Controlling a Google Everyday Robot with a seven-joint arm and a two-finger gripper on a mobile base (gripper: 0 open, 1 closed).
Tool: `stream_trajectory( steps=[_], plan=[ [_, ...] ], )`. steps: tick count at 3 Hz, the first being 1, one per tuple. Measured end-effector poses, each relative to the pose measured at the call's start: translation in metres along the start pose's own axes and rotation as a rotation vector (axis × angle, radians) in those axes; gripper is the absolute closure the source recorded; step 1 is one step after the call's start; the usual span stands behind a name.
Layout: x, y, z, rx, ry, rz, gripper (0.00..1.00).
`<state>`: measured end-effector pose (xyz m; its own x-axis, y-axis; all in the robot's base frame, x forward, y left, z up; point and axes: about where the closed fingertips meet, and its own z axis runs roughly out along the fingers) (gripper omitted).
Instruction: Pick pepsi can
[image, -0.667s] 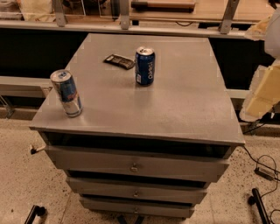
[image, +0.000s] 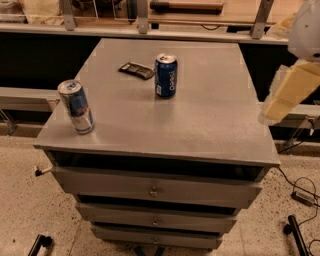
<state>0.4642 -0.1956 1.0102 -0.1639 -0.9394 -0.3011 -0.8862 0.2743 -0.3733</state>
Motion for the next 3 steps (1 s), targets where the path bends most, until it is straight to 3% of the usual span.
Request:
stream_trajectory(
  steps=[1,3],
  plan=[
    [-0.044,-0.040,0.041,-0.007,-0.172,-0.002,0.00],
    [-0.120,-0.075,0.105,-0.061,-0.412,0.027,0.00]
  ],
)
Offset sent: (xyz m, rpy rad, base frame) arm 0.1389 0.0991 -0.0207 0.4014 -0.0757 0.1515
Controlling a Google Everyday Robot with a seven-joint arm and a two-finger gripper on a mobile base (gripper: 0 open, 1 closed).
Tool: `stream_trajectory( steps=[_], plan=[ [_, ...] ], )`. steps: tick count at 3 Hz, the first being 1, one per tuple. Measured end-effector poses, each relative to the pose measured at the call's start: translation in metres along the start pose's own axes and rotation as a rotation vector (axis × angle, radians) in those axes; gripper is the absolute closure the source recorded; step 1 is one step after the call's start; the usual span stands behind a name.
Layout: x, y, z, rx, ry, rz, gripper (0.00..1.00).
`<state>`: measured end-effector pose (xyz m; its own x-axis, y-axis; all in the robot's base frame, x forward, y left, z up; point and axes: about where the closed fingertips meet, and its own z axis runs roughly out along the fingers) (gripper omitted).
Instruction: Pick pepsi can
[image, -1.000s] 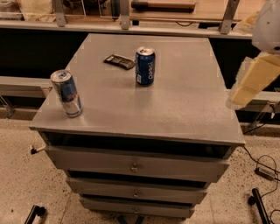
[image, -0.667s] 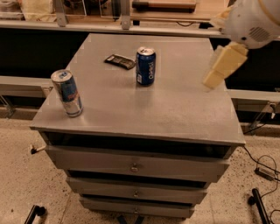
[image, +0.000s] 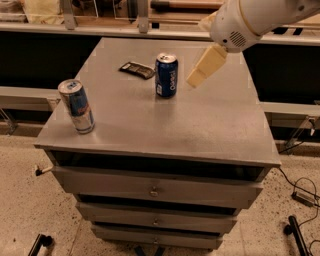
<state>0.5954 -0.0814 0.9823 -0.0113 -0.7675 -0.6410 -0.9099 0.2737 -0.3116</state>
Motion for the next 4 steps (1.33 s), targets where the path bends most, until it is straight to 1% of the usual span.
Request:
stream_trajectory(
  steps=[1,2,3,4],
  plan=[
    [-0.020,-0.016,0.060,-0.029,-0.070,0.021,0.00],
    [-0.017,-0.030,0.107,-0.061,-0.075,0.072,0.00],
    [-0.011,-0.037,0.128,-0.075,-0.066,0.100,0.00],
    [-0.011,-0.035,0.132,-0.082,-0.065,0.100,0.23]
  ],
)
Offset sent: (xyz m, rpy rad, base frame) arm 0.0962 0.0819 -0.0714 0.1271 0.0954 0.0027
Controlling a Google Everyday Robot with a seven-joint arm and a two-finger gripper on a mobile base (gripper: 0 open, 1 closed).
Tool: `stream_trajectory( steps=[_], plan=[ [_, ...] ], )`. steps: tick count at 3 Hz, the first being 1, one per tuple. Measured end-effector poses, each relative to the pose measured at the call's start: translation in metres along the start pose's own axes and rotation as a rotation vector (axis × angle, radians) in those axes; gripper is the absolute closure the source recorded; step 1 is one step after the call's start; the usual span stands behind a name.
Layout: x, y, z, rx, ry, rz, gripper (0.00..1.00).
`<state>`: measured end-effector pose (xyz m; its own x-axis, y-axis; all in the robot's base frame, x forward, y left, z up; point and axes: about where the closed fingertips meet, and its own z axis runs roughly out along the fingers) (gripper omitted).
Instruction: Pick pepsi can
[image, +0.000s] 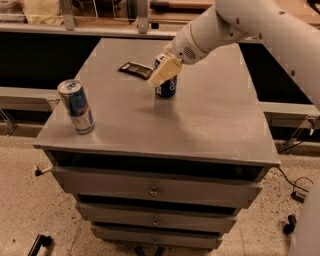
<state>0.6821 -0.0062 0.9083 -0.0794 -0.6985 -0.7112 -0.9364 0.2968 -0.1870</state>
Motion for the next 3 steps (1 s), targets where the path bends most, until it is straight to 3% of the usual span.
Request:
stream_trajectory(
  steps=[2,3],
  plan=[
    [-0.006,0.003,0.002,-0.012,-0.005,-0.013,0.85],
    [-0.053,0.013,-0.026,-0.036,-0.063,-0.116,1.00]
  ],
)
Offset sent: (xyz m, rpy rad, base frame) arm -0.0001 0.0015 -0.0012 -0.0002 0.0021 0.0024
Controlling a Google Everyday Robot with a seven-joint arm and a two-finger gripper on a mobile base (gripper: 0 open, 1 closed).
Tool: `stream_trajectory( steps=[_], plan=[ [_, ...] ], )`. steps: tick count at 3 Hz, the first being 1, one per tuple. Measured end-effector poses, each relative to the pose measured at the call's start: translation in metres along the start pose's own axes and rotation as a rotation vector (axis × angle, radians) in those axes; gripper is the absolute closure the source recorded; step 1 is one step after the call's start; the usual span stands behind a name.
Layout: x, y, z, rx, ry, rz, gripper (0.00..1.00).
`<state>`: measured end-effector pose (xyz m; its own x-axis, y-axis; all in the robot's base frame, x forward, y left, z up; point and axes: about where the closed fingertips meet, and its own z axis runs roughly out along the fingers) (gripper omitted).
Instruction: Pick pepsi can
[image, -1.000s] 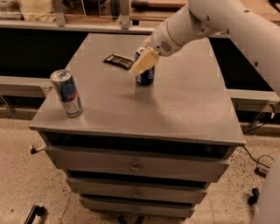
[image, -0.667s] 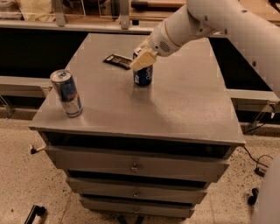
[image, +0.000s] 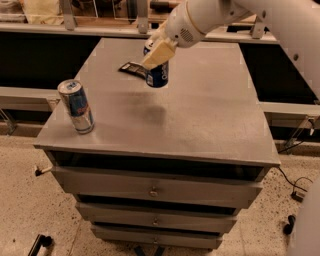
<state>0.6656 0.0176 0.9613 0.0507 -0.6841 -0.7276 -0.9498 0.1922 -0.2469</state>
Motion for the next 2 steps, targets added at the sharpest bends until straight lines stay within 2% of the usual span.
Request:
stream_trajectory(
  steps=[1,2],
  plan=[
    [-0.047,0.013,-0.039,0.019,-0.002,-0.103,1.00],
    [-0.060,0.018,-0.051,0.027,-0.003,-0.129,1.00]
  ],
)
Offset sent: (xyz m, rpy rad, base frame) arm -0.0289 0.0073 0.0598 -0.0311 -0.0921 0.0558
